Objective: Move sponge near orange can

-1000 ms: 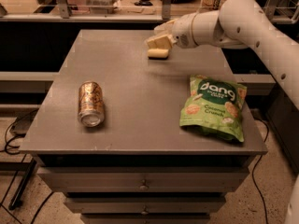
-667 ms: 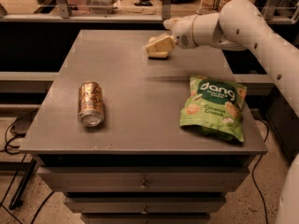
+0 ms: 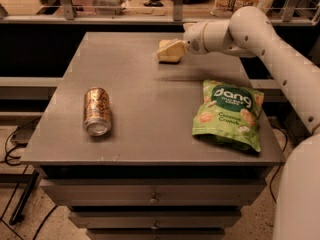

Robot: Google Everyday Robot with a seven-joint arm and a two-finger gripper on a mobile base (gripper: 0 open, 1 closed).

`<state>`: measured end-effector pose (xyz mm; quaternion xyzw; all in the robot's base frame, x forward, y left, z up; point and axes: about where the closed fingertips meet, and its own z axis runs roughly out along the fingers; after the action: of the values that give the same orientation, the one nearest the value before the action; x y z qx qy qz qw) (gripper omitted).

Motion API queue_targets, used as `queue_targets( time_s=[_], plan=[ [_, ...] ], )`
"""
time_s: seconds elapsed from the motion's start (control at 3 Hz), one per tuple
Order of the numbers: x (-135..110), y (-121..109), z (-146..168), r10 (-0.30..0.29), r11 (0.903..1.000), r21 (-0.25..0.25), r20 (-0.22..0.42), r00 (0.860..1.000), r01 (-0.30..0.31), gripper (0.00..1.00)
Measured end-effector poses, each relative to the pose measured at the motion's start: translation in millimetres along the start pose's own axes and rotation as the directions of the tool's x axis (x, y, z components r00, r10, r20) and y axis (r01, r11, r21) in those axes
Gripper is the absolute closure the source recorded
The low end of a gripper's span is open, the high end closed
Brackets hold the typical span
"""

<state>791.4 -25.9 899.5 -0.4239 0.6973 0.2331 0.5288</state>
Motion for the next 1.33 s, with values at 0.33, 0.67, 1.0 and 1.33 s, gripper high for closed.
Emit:
queue_targets(
  time_s=[0.33,0.67,1.0,1.33],
  plan=[
    [21.9,-9.7,12.9,0.041,0.9991,0.014,-0.016,0.999,-0.041,0.00],
    [43.7,-16.3,23.0,0.085,0.9960,0.028,-0.028,0.996,-0.084,0.00],
    [60.4,-19.4,31.8,0.116,0.9927,0.036,-0.025,0.993,-0.115,0.26],
    [62.8,-18.4,32.8,0.120,0.9921,0.040,-0.019,0.993,-0.119,0.49]
  ],
)
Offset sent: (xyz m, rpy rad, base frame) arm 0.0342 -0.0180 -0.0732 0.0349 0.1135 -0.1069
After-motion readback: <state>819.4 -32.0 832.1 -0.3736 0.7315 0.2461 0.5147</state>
